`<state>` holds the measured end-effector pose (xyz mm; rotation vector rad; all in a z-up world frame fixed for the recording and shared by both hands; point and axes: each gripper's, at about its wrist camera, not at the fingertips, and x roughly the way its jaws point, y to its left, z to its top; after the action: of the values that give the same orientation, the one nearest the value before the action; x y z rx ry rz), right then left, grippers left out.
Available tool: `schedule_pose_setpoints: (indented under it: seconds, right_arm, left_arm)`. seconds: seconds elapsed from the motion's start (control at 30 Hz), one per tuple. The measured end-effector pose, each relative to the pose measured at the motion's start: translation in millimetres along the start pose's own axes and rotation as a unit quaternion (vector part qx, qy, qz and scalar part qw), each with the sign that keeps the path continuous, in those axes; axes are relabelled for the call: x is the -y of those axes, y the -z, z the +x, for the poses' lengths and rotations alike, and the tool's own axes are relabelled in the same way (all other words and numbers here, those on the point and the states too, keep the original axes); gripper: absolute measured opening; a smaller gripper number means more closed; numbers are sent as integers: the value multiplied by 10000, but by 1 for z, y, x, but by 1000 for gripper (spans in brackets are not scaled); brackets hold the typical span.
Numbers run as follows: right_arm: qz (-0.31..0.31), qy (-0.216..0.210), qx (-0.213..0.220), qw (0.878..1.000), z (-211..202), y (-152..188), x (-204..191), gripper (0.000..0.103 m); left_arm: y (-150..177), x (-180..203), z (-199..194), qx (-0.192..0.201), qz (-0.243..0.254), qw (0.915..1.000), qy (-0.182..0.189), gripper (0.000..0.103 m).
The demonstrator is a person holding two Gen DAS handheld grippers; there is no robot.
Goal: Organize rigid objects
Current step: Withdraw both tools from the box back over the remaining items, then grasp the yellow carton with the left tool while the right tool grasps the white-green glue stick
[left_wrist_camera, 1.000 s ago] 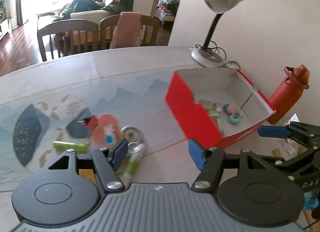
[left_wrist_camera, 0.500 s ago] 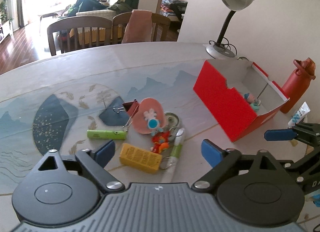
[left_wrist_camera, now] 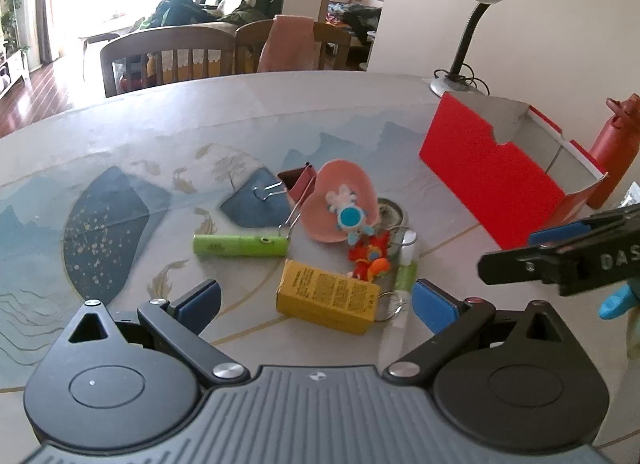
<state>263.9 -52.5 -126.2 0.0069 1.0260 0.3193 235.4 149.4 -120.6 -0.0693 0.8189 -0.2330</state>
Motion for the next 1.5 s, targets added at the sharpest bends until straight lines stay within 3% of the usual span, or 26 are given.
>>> schedule_pose_setpoints:
  seconds: [0.4, 0.8, 1.23, 1.4, 1.5]
  right_arm:
    - [121, 373, -242, 9989, 47, -12, -8, 82]
    - [-19, 555, -336, 9979, 62, -11, -10, 74]
    - [-252, 778, -224, 9964, 59, 4, -1, 52]
    - [-286, 769, -149, 9965, 51, 15, 3, 46]
    - [-271, 757, -132, 9967, 46, 21, 5, 39]
  left_arm:
    - [4, -4, 32, -115, 117, 9999, -21, 102]
    - [4, -1, 46, -142, 251, 9995, 85, 102]
    - [7, 2, 57, -125, 459, 9989, -20, 101]
    - [9, 5, 59, -151, 555, 9983, 12, 87]
    - [10, 7, 60, -207, 568, 9982, 49, 74]
